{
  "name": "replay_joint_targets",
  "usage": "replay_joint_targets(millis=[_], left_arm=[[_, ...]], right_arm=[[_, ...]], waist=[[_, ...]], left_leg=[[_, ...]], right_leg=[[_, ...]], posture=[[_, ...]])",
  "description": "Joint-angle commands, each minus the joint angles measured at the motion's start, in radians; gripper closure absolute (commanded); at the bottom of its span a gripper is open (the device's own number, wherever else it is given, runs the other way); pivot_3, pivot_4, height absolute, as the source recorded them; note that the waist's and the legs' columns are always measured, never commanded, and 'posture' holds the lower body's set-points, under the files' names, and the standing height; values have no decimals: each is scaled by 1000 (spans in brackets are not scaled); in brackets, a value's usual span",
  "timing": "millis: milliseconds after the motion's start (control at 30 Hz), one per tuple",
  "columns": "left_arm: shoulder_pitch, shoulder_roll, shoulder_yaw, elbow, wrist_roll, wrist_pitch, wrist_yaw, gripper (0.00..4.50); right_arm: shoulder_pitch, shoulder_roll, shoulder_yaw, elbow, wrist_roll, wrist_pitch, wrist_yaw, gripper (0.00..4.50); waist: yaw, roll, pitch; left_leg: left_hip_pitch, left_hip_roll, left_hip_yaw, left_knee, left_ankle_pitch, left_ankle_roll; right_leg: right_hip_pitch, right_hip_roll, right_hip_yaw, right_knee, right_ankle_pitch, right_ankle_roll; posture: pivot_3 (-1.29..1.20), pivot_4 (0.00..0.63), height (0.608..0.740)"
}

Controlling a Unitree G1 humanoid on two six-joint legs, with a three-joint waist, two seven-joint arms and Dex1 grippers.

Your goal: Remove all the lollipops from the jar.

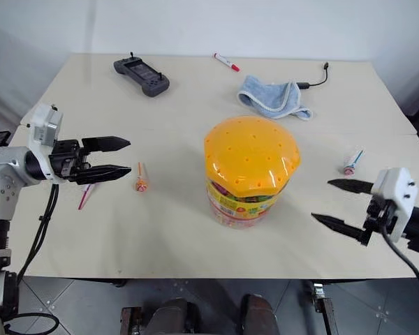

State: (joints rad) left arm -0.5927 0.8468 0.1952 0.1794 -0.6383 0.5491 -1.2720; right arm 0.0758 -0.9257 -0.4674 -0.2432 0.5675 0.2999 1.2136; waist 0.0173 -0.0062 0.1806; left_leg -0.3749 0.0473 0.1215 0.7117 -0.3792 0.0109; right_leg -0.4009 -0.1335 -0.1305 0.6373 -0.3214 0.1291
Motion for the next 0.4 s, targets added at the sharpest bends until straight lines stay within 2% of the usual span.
replay_joint_targets(millis=[33,167,400], left_arm=[[81,3,69,-107,-57,34,20,0],[220,-2,140,-199,-68,42,80,0],[319,-31,207,-317,-88,24,163,0]], right_arm=[[18,19,44,-34,-4,-42,25,31],[6,52,90,-9,-24,-54,-7,31],[5,95,122,2,-36,-63,-49,31]], waist=[[0,0,0],[0,0,0],[12,0,0]], left_leg=[[0,0,0,0,0,0],[0,0,0,0,0,0],[1,0,-3,2,0,0]], right_leg=[[0,0,0,0,0,0],[0,0,0,0,0,0],[4,0,0,-1,0,0]], posture=[[0,150,740],[0,150,740],[0,150,740]])
